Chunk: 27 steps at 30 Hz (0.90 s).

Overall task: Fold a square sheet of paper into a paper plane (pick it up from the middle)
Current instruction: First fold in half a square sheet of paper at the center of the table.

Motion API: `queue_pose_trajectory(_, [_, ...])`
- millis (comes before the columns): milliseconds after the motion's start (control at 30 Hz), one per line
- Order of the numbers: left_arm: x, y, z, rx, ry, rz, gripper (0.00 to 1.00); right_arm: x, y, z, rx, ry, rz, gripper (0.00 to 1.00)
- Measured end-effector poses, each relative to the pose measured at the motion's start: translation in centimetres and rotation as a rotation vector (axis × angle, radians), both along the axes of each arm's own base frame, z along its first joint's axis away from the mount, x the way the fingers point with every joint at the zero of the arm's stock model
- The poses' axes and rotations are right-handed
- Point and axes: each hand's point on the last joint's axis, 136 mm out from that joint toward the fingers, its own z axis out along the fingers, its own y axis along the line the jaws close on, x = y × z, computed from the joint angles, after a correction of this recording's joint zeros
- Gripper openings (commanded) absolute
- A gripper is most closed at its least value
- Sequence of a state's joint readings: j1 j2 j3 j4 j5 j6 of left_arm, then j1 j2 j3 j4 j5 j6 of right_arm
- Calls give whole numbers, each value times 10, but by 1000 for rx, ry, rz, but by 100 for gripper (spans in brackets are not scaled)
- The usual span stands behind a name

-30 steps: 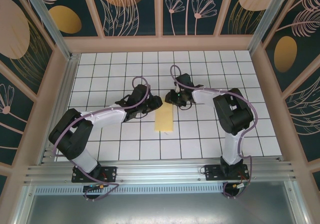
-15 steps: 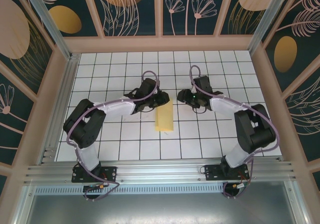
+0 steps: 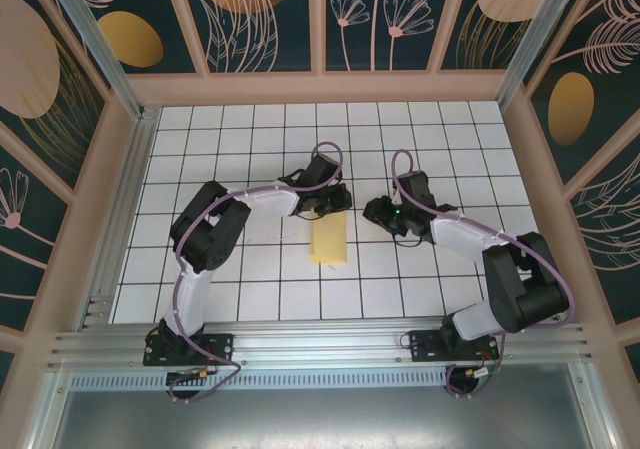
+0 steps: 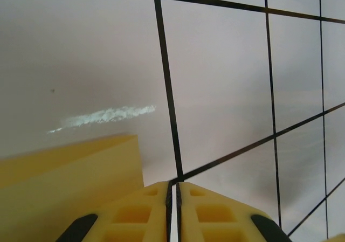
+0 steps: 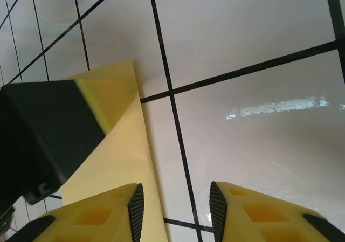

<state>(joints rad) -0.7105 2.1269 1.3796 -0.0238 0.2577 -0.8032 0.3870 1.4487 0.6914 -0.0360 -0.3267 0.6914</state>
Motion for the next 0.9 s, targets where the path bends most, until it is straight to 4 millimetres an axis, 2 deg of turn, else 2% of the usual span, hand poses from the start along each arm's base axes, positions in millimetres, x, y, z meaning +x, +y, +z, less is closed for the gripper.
queue_pose_trajectory(200, [5, -4, -6, 14, 4, -15, 11, -3, 4, -1, 15, 5, 12, 35])
queue_pose_trajectory(467, [6, -2, -17, 37, 18, -13, 5, -8, 20, 4, 51, -5, 56, 18])
queue_pose_trajectory(700, [7, 1, -19, 7, 21, -7, 3, -18, 41, -14, 54, 45, 121, 12])
queue_pose_trajectory(900, [7, 2, -19, -52, 28, -2, 0, -17, 66, -23, 80, 71, 185, 4])
